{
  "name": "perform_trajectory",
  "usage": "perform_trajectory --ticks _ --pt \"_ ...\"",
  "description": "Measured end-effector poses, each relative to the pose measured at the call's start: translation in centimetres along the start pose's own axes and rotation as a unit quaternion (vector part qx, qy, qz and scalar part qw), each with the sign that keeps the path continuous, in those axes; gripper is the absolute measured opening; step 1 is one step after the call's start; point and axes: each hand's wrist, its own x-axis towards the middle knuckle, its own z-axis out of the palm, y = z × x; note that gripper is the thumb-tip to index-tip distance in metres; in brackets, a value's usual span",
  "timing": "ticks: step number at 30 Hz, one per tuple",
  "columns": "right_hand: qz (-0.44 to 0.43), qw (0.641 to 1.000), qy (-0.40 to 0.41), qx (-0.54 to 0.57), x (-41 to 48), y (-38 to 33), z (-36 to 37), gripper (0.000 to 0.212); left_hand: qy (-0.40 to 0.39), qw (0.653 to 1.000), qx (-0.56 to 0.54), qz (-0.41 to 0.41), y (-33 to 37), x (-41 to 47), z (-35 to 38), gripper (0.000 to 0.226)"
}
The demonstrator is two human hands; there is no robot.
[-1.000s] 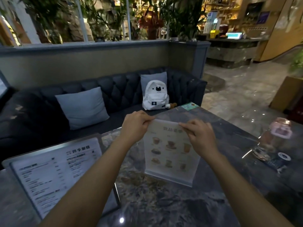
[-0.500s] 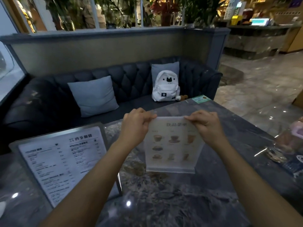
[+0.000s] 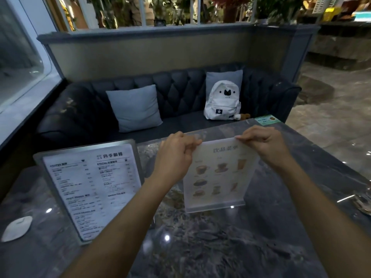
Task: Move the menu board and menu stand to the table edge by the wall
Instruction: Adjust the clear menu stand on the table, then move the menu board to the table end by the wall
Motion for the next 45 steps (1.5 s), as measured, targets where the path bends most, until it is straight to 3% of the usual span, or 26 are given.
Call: perform_trajectory --ticks 15,29,32,36,41,45 --pt "0.017 0.996 -0.038 0.078 0.9 0.6 -0.4 0.026 0.062 0.998 0.001 0.013 0.5 -1.6 0.8 0.021" --pt "0.045 0.997 -0.058 0.016 1.1 -1.0 -0.7 0.032 0.069 0.996 0.041 0.04 -0.3 -1.4 0.4 0.022" --pt "0.055 0.994 -0.083 -0.045 1.5 -1.8 -1.0 0.021 0.068 0.996 0.038 0.035 -0.8 -1.7 -0.6 0.022" --pt "0.026 0.994 -0.063 -0.087 2.4 -3.6 0.1 0.023 0.094 0.995 0.035 0.019 -1.9 -2.0 -2.6 0.025" --pt "-0.031 0.99 -0.096 -0.103 3.6 -7.0 4.1 0.023 0.14 0.988 0.058 -0.005 -4.2 -2.5 -5.7 0.025" --pt "-0.077 0.975 -0.173 -0.113 4.2 -9.4 8.5 0.027 0.165 0.98 0.106 -0.036 -7.1 -3.4 -8.6 0.026"
